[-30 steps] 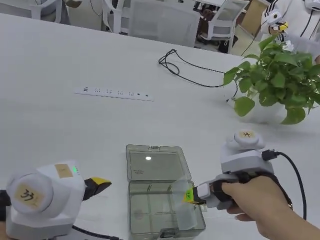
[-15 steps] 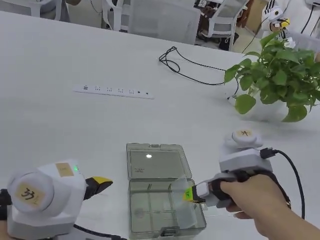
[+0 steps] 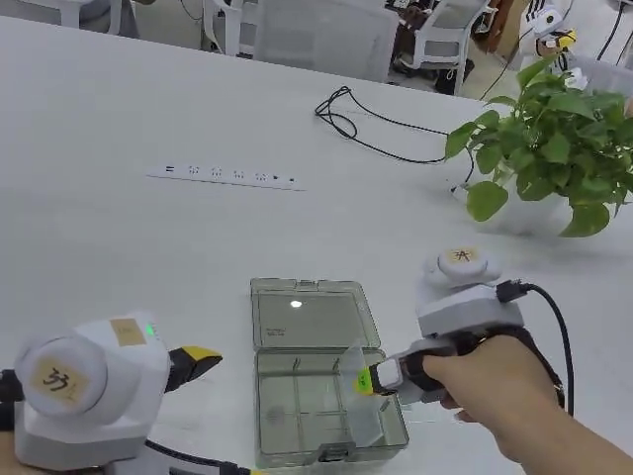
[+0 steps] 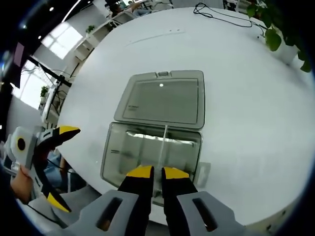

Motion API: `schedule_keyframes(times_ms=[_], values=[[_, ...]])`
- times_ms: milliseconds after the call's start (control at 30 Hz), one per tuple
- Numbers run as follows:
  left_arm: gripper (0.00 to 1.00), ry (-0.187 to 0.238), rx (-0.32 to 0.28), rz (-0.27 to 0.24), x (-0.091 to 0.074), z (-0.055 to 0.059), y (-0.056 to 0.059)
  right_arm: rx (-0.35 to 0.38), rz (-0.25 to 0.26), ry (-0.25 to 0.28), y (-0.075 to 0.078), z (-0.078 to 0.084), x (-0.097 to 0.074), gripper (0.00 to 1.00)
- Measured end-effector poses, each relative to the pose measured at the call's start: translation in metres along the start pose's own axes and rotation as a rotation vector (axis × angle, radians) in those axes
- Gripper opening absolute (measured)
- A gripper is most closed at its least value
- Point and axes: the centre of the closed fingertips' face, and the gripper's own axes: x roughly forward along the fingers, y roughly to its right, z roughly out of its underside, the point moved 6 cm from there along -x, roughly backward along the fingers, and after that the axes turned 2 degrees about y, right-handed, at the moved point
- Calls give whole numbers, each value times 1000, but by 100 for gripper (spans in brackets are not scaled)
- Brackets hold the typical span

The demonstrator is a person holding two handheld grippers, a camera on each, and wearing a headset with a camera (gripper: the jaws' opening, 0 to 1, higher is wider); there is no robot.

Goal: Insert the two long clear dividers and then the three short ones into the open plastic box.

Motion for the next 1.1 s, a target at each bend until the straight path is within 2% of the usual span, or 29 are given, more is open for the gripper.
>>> schedule_keyframes(times_ms=[300, 667, 1100], values=[[98, 1, -5, -9, -1, -1, -1, -27, -15, -5, 0, 3, 14, 9], [98, -2, -15, -28, -3, -2, -1, -40, -32, -7, 3, 7, 21, 10], [97, -1, -25, -67, -8, -8, 1, -38, -101, 32, 6, 9, 20, 11]])
